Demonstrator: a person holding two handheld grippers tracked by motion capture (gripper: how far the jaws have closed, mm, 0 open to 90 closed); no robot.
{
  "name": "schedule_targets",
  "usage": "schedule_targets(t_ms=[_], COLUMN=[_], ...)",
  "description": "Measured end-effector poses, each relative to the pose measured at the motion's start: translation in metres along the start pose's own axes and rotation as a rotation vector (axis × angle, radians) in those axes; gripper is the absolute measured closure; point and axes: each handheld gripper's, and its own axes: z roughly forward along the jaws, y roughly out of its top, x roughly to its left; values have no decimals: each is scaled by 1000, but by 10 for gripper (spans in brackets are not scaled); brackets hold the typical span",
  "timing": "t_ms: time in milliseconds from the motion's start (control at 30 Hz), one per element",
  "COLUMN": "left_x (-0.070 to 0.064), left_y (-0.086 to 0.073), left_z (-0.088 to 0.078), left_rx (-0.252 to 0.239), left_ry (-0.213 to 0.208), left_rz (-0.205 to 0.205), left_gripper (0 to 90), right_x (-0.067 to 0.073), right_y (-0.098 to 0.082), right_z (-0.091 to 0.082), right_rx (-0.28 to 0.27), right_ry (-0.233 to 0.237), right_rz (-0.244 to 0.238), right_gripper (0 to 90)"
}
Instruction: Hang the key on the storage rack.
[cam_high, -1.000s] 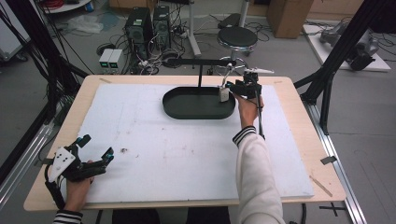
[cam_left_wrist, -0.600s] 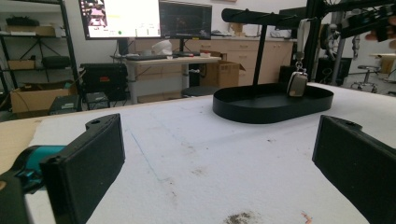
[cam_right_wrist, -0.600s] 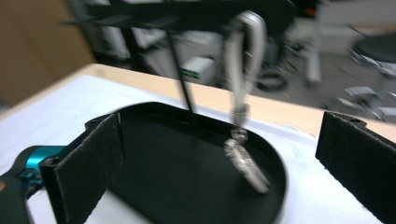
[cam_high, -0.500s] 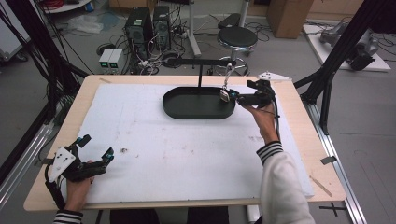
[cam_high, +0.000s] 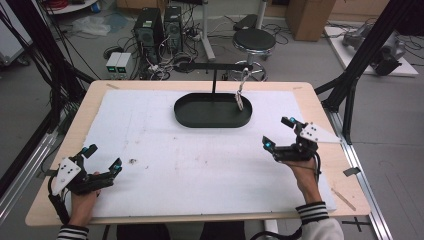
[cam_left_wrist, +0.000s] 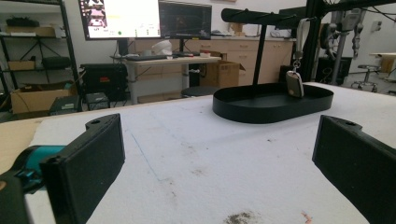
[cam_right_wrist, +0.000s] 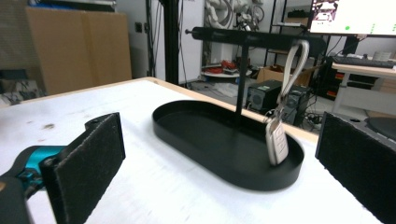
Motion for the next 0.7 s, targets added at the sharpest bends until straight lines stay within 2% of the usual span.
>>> schedule_targets(t_ms=[167, 333, 433, 700], left_x=[0, 0, 0, 0], left_y=[0, 0, 0, 0], left_z=[0, 0, 0, 0], left_rx=[-2, -1, -1, 1], left_ry=[-1, -2, -2, -1], left_rz=[-1, -2, -2, 5], left_gripper=[28, 28, 28, 28], right_x=[5, 7, 7, 11], right_y=[-29, -52, -65, -68], right_z=[-15, -19, -17, -17], right_rx=[-4, 13, 6, 20], right_ry=[-30, -81, -89, -103], right_rz=[4, -13, 22, -7], right_gripper=[3, 3, 3, 4])
